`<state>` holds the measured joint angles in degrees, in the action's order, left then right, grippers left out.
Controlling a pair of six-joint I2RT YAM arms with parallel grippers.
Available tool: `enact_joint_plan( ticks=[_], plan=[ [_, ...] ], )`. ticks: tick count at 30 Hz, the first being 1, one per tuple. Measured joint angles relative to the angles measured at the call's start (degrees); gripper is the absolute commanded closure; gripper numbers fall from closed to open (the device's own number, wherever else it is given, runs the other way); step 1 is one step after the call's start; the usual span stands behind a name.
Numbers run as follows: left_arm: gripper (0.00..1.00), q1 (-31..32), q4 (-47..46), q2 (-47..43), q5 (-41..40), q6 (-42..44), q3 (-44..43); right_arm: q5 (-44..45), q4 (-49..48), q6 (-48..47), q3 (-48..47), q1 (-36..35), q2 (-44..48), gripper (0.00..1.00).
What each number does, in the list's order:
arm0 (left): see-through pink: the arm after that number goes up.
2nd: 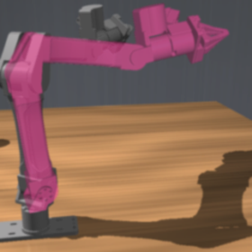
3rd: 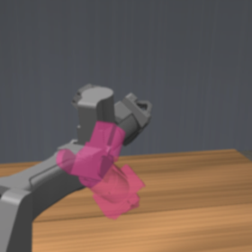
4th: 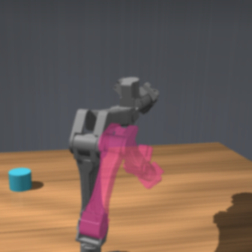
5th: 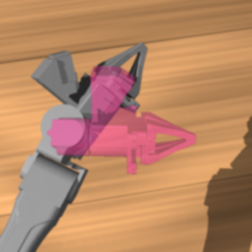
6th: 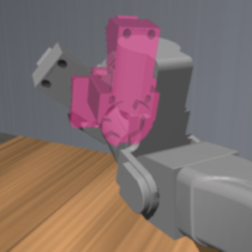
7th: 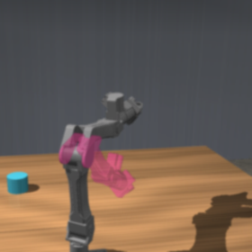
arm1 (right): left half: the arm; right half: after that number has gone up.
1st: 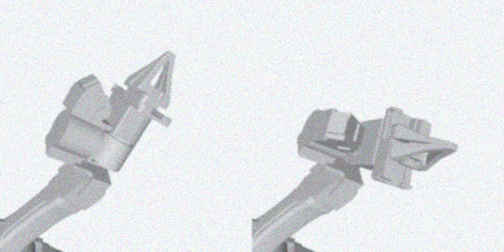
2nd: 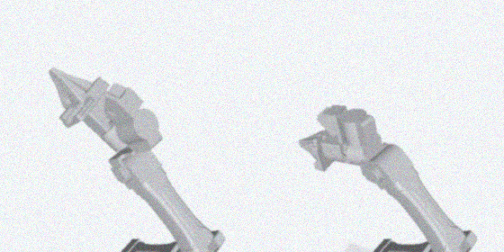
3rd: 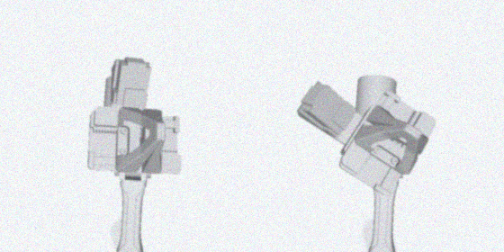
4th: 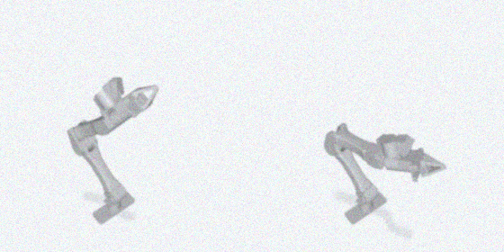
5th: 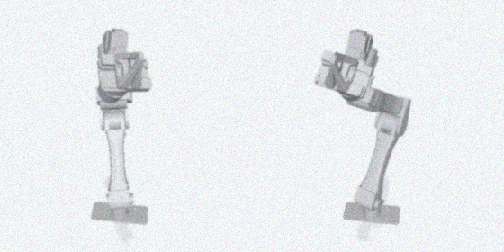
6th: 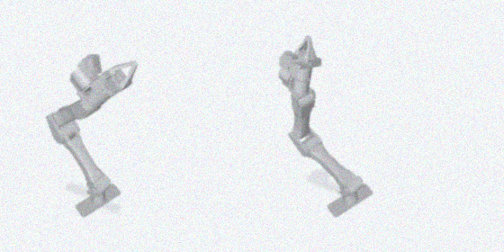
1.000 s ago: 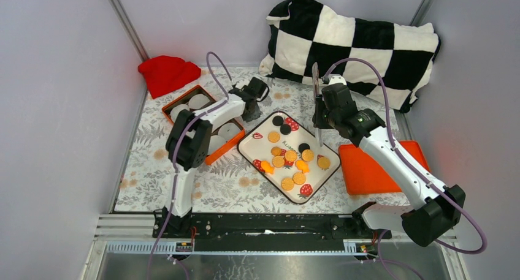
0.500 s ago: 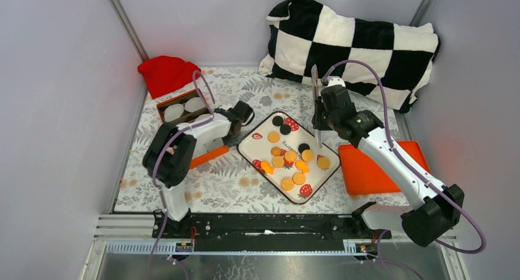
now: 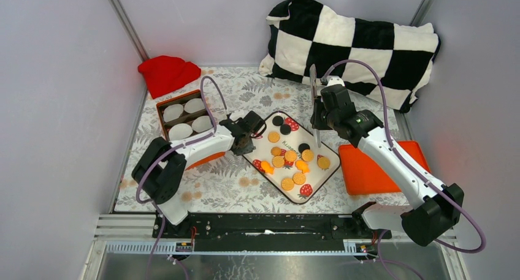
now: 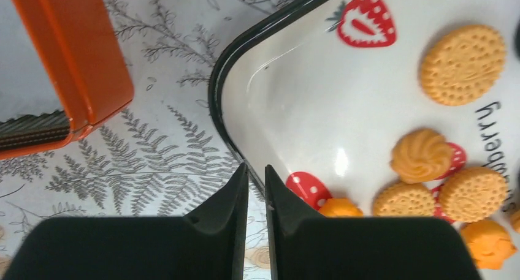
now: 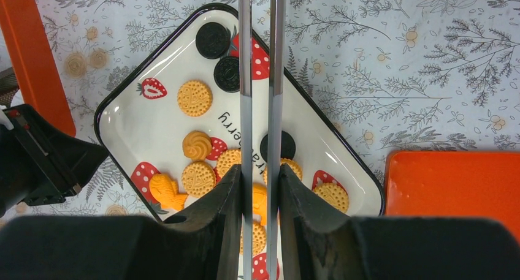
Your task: Pack the cookies
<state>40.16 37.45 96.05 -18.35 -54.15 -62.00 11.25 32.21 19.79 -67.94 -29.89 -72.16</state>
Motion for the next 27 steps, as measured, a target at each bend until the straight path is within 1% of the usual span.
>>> enact_joint_plan(
  ticks=[5,8,14,17,20,27],
  plan=[
    [0.85,0.22,0.22,3.23,0.90,-0.81,-2.51,0.15,0.09,0.00,0.00,0.00,0.15,0.78],
    [0.84,1.40,2.32,3.93,1.38,-1.84,-2.38,0.24,0.17,0.00,0.00,0.00,0.37,0.78],
    [0.85,5.92,4.48,2.14,1.77,-4.28,-1.79,0.00,0.26,0.46,0.00,0.00,0.39,0.78],
    [0.85,6.29,4.42,3.10,2.12,-4.66,-0.87,-0.09,0.26,0.68,0.00,0.00,0.35,0.78],
    [0.85,6.29,4.39,6.12,2.10,-4.70,-0.50,-0.26,0.31,0.85,0.00,0.00,0.31,0.77],
    [0.85,5.99,6.58,11.26,0.59,-3.41,-7.21,-0.24,0.55,1.05,0.00,0.00,0.31,0.77]
  ],
)
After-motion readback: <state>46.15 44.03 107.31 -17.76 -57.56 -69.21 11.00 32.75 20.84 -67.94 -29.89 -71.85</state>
